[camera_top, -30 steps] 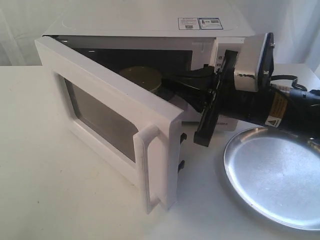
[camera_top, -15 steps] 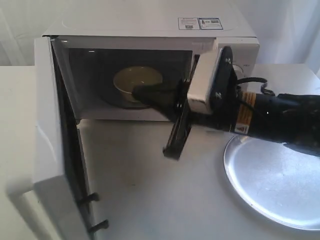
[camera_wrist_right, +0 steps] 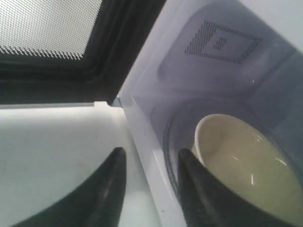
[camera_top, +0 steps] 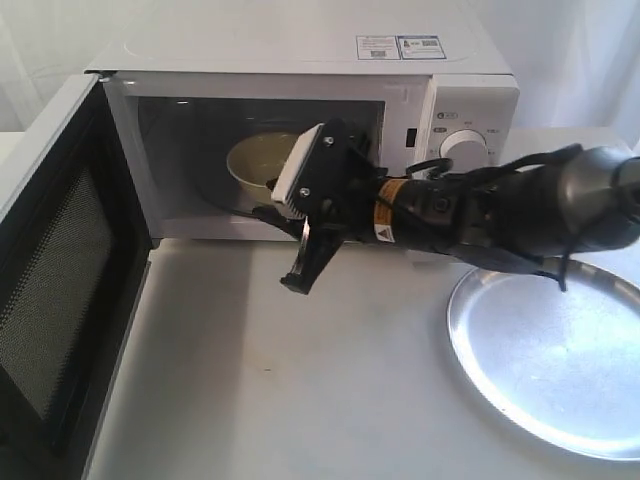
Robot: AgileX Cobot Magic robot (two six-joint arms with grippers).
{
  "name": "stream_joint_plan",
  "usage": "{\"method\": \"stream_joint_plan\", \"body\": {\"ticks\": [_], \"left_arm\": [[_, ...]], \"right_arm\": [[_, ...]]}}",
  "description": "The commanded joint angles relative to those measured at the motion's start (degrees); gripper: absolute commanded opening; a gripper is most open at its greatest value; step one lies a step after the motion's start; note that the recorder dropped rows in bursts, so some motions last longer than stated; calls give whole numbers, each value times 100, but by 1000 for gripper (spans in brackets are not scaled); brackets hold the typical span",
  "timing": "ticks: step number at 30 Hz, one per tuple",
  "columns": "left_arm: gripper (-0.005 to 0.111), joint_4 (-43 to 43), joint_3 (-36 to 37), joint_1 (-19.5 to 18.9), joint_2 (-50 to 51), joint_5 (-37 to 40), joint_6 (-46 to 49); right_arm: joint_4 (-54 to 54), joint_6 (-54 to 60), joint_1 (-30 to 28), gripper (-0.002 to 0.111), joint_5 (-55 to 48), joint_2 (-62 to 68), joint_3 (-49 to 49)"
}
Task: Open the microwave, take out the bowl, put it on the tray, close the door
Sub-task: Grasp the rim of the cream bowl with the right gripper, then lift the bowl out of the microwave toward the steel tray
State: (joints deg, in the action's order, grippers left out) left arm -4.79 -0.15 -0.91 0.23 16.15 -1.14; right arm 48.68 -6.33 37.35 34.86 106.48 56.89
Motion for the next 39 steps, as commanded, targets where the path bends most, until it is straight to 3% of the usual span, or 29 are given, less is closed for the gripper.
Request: {"method": "stream_joint_plan", "body": {"ticks": [1,3,12,14,16,19,26,35,39], "left_arm": [[0,-57,15,-11,-23,3,-11],[0,-57,15,-11,-23,3,-11],[0,-57,15,-11,-23,3,-11],[0,-57,15,-11,-23,3,-11],[0,-57,15,-11,-23,3,-11],[0,-57,15,-11,-23,3,-11],[0,-57,15,-11,-23,3,-11],[0,-57,15,-11,-23,3,-11],[0,-57,15,-11,-23,3,-11]], "right_arm": [[-145,358,44,58,-563,656,832],[-466,358,44,65,-767,891,1191],[-803,358,87,64,-1425,1918,2429],[-777,371,161,56,-1767,2059,2548],[-707,407,240,41,-2018,2130,2611],[-515,421,347,4,-2072,2094,2624],[-179,-40,866,0,-2652,1320,2467],[-697,137,1637,0,-6849,-490,1109],[-1347,116,1623,0,-7818,-1211,110]]}}
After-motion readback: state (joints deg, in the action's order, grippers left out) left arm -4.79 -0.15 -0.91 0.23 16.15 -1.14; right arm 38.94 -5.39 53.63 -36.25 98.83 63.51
